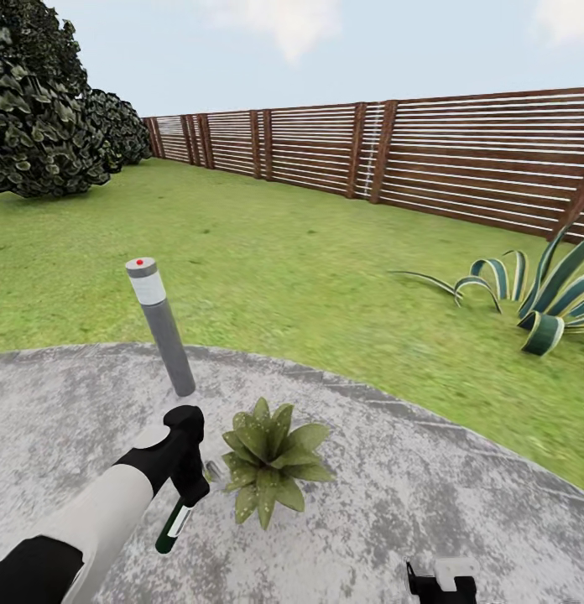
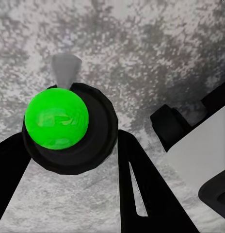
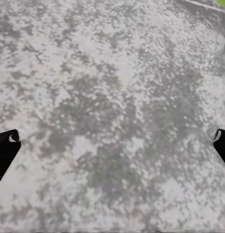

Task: Pick up the pesticide atomizer in the garden and spray insectifuge to fully cover both potted plants in the garden.

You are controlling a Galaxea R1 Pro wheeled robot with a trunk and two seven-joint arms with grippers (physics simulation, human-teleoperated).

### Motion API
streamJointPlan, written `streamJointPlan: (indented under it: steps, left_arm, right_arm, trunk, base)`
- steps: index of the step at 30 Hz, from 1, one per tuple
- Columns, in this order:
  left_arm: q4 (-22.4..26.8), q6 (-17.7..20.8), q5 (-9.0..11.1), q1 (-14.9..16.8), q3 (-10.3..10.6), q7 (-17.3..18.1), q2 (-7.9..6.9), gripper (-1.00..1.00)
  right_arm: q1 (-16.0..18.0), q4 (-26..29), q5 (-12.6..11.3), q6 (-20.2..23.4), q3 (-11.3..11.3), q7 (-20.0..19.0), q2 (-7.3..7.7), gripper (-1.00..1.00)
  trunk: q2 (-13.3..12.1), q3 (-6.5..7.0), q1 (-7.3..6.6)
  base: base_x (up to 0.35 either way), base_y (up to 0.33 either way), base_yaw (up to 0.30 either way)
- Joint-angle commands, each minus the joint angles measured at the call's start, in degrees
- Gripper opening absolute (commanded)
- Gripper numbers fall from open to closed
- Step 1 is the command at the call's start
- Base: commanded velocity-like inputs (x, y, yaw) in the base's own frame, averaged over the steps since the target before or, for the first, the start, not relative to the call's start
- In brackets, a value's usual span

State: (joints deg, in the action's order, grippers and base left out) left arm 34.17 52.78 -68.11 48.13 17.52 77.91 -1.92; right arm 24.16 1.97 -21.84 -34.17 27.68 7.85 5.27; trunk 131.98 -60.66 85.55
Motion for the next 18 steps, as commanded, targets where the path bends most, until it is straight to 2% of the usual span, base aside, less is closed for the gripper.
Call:
streamJointPlan:
  steps: [1, 8, 11, 18]
  left_arm:
    - [0.1, 0.6, -0.4, 0.0, 0.2, 0.6, -0.06, -1.0]
    - [0.1, 0.6, -0.4, 0.0, 0.1, 0.5, -0.1, -1.0]
    - [0.1, 0.6, -0.4, 0.0, 0.1, 0.5, -0.1, -1.0]
    - [0.0, 0.6, -0.4, -0.1, 0.3, 0.4, -0.09, -1.0]
  right_arm:
    - [0.0, 0.0, -0.2, 0.0, 0.5, 0.3, 0.0, 1.0]
    - [0.0, 0.0, -0.1, 0.0, 0.5, 0.2, -0.08, 1.0]
    - [0.0, 0.0, -0.1, 0.0, 0.5, 0.2, -0.08, 1.0]
    - [0.0, 0.0, -0.1, 0.0, 0.5, 0.2, -0.08, 1.0]
  trunk:
    - [0.0, -0.05, -0.03]
    - [0.0, -0.05, -0.03]
    - [0.0, -0.05, -0.03]
    - [0.0, -0.05, -0.03]
  base:
    - [-0.194, -0.226, 0.0]
    - [-0.222, -0.211, 0.023]
    - [-0.16, -0.135, 0.243]
    - [-0.009, -0.008, 0.276]
